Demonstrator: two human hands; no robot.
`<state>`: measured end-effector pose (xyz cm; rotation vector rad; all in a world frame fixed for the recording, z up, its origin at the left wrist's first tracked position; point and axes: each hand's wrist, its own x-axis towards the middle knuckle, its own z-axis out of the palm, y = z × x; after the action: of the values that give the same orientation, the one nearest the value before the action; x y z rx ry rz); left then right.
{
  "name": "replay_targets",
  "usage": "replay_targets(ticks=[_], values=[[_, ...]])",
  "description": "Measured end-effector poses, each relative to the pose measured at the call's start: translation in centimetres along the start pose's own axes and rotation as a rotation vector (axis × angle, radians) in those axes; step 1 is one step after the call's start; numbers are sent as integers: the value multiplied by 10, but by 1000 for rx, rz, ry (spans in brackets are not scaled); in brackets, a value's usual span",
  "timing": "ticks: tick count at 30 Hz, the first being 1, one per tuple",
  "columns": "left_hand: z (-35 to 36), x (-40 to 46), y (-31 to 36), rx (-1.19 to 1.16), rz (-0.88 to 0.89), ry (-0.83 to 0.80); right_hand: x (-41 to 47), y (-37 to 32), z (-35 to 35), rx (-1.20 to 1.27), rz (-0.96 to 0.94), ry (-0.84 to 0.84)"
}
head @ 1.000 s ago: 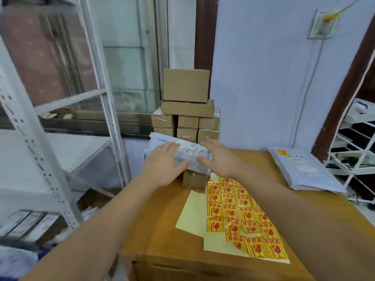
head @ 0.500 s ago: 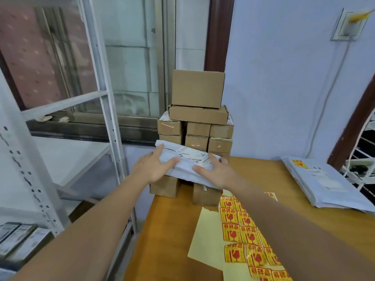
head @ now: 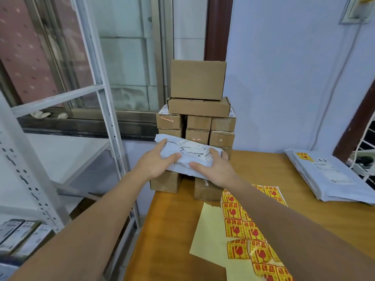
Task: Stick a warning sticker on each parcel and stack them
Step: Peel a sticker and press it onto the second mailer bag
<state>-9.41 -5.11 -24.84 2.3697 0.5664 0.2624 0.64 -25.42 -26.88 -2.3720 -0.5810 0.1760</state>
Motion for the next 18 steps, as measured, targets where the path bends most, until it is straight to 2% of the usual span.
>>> replay_targets(ticks=[7, 12, 18], values=[[-16, -20, 25, -58, 63, 93, -14, -9, -20, 101, -78, 109], [-23, -61, 64, -104, 174, 217, -55, -8, -57, 277, -138, 268], [21, -123, 103, -218, 255, 201, -135, 25, -105, 289, -178, 399]])
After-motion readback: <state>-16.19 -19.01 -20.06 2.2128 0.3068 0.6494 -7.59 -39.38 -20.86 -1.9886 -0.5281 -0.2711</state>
